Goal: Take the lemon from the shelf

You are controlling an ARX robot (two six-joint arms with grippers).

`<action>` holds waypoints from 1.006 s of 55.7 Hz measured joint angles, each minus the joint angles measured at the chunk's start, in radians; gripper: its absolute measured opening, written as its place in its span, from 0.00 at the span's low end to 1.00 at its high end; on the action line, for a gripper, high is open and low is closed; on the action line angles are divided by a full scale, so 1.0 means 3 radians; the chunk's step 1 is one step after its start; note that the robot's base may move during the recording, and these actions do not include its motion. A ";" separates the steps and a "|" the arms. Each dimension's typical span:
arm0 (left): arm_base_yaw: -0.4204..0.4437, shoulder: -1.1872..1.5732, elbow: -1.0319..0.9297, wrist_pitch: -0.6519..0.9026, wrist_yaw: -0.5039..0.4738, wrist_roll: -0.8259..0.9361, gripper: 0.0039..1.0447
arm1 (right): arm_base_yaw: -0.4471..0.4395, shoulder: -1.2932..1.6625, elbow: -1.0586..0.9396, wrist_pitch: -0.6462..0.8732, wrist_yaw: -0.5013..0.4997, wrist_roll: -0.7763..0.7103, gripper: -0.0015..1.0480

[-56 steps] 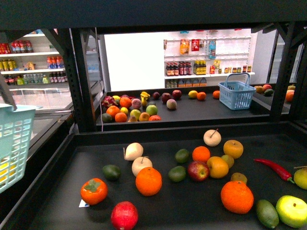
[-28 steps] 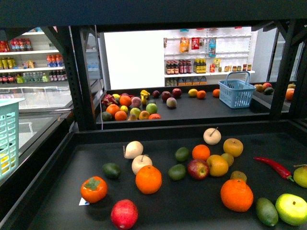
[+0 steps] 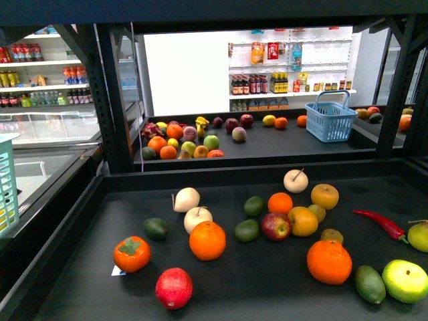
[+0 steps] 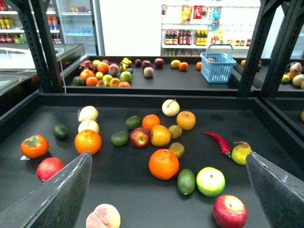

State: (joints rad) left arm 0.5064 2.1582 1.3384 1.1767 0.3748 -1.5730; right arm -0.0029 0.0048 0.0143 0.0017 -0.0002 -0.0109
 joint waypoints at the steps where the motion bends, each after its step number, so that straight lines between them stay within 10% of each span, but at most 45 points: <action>1: 0.0011 0.0022 0.0010 0.0008 -0.0001 0.0000 0.08 | 0.0000 0.0000 0.0000 0.0000 0.0000 0.0000 0.93; 29: 0.0135 0.0294 0.0097 0.0257 0.0080 -0.0061 0.08 | 0.0000 0.0000 0.0000 0.0000 0.0000 0.0000 0.93; 56: 0.0201 0.0256 -0.0108 0.0216 0.0144 0.0081 0.94 | 0.0000 0.0000 0.0000 0.0000 0.0000 0.0000 0.93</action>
State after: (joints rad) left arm 0.5667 2.2349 1.3060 1.2415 0.4179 -1.5486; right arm -0.0029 0.0048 0.0143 0.0017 -0.0002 -0.0109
